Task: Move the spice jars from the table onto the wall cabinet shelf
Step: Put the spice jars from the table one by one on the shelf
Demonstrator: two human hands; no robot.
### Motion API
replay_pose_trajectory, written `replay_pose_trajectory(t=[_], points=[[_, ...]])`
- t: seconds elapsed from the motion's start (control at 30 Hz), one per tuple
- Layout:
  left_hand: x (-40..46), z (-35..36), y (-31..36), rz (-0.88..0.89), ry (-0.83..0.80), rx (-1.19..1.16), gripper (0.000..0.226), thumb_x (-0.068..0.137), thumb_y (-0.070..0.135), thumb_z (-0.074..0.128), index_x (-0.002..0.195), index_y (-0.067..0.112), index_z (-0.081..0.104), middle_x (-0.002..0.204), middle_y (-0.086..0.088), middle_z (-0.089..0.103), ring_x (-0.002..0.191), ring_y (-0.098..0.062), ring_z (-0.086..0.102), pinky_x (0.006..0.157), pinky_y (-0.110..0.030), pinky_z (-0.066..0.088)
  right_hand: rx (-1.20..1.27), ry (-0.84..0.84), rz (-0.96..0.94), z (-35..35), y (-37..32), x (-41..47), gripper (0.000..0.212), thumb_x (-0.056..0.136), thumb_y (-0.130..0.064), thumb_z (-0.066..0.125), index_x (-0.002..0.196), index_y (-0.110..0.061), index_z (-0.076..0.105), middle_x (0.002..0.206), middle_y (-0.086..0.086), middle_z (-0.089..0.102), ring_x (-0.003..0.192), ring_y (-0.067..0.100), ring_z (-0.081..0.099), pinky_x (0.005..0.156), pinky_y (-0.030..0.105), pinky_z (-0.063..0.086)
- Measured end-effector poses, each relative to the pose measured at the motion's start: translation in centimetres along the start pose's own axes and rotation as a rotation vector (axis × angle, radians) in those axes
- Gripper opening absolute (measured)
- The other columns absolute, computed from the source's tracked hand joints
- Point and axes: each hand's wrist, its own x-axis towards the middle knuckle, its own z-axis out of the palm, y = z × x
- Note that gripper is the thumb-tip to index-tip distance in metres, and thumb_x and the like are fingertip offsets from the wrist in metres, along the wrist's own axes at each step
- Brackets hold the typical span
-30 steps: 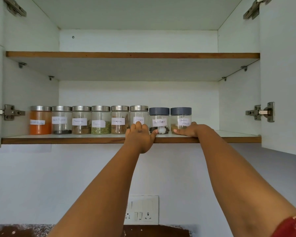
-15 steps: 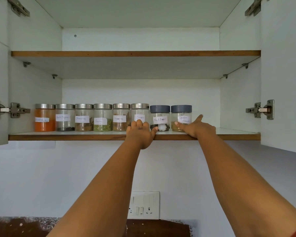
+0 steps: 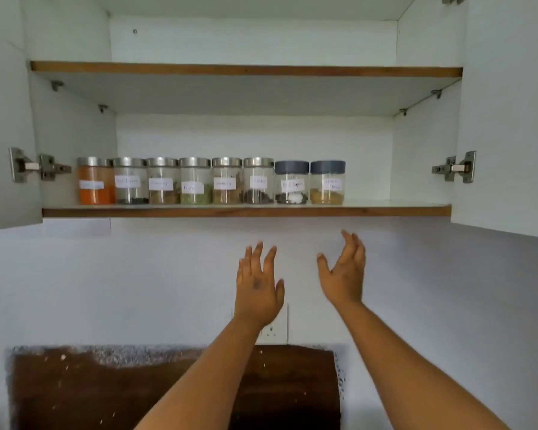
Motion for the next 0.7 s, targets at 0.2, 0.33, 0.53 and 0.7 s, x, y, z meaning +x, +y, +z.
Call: replay_pose_trajectory(t=[0.2, 0.33, 0.53, 0.7], points=[[-14.7, 4.9, -2.0, -0.183, -0.492, 0.158, 0.075, 0.095, 0.046, 0.037, 0.154, 0.015, 0.003, 0.160, -0.015, 0.006, 0.148, -0.034, 0.005, 0.121, -0.047, 0.008, -0.232, -0.374, 0.349, 4.2, 4.7, -20.5, 0.070, 0.087, -0.043, 0.061, 0.146, -0.021, 0.029, 0.150, 0.010, 0.030, 0.138, 0.029, 0.032, 0.112, 0.044, 0.033], [-25.0, 5.9, -3.7, -0.313, -0.785, 0.057, 0.071, 0.096, 0.037, 0.041, 0.154, 0.017, 0.004, 0.161, -0.013, 0.002, 0.148, -0.034, 0.001, 0.121, -0.047, 0.004, -0.458, -0.739, 0.428, 4.5, 6.6, -32.0, 0.083, 0.082, -0.069, 0.051, 0.149, -0.031, 0.019, 0.156, 0.005, 0.019, 0.147, 0.031, 0.010, 0.115, 0.054, 0.016], [-36.1, 5.8, -7.7, -0.253, -1.097, 0.163, 0.081, 0.093, 0.028, 0.053, 0.154, 0.016, 0.002, 0.161, -0.014, 0.001, 0.148, -0.036, 0.000, 0.121, -0.046, 0.002, -0.573, -1.173, 0.452, 3.3, 8.5, -39.1, 0.102, 0.067, -0.069, 0.068, 0.148, -0.043, 0.013, 0.158, 0.001, 0.010, 0.146, 0.036, 0.008, 0.110, 0.061, 0.025], [-38.6, 6.0, -8.9, -0.421, -1.138, 0.040, 0.078, 0.091, 0.040, 0.052, 0.152, 0.016, 0.010, 0.150, -0.014, 0.019, 0.139, -0.036, 0.022, 0.116, -0.045, 0.026, -0.453, -1.081, 0.707, 3.7, 8.8, -41.1, 0.105, 0.062, -0.061, 0.079, 0.144, -0.028, 0.022, 0.143, 0.009, 0.033, 0.129, 0.034, 0.042, 0.103, 0.044, 0.042]])
